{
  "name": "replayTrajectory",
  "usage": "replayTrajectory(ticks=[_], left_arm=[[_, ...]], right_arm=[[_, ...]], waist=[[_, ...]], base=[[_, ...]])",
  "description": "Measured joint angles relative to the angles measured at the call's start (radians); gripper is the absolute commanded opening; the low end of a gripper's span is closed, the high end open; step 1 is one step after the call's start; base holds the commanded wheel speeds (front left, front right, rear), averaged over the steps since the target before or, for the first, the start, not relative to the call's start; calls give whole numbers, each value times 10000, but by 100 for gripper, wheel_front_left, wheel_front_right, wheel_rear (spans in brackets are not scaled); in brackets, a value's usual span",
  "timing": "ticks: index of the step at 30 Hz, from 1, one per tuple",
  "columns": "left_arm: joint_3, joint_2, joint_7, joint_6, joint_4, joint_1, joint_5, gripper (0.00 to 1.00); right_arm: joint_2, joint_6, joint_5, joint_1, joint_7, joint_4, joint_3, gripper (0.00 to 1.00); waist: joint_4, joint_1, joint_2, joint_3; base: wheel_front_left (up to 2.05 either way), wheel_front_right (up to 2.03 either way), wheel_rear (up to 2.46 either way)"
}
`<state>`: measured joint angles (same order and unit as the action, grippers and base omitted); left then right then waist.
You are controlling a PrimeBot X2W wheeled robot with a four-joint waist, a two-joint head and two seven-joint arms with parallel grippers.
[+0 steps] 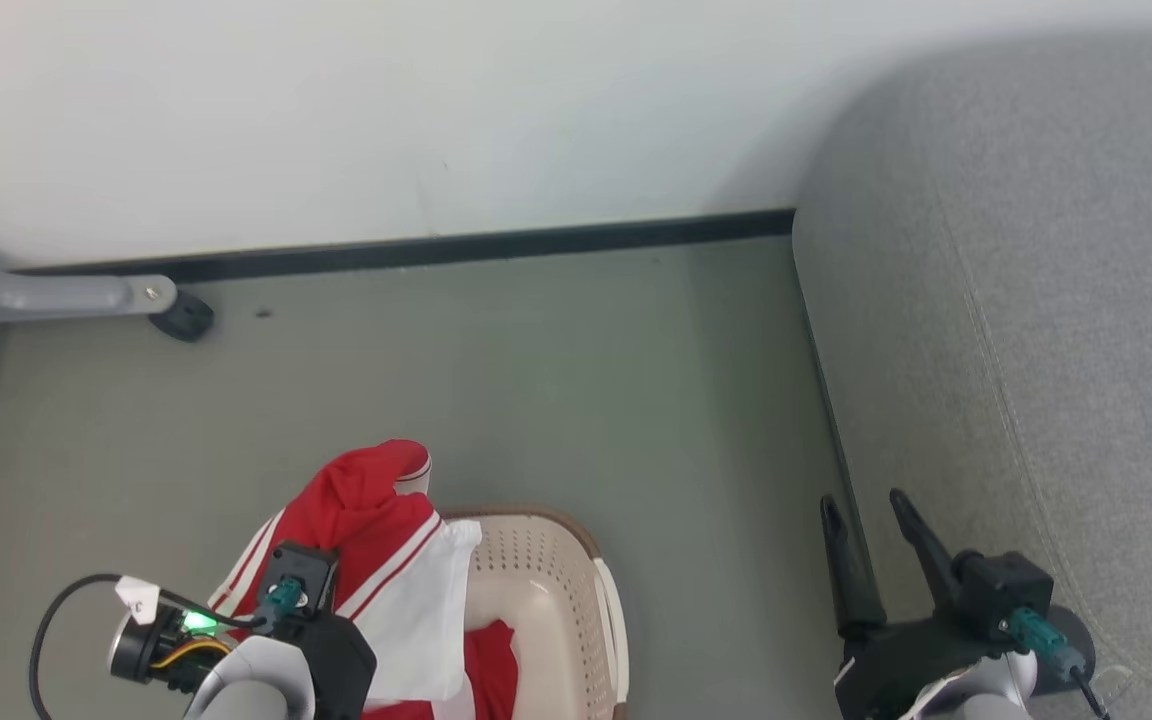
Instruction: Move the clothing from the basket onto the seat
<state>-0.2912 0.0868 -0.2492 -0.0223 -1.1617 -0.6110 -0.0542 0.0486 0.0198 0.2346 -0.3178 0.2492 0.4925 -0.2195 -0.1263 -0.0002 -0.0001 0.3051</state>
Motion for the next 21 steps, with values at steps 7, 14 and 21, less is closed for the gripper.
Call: replayTrajectory(ticks=[7,14,21], left_arm=[[-161,6,-2,-128,1174,852,35,0],[-384,188,-2,-219,3047,1690,171,0],[-370,539,-2,-221,5350,2156,219,0]], right_arm=[[0,339,0,726,0,127,-130,100],[2,531,67,1433,0,-232,-485,100],[8,836,203,1494,0,-769,-1166,100]], waist=[[318,-1,0,-1059],[598,-1,-1,-2040],[861,0,-1,-2573]], base=[[0,0,0],[0,0,0],[0,0,0]])
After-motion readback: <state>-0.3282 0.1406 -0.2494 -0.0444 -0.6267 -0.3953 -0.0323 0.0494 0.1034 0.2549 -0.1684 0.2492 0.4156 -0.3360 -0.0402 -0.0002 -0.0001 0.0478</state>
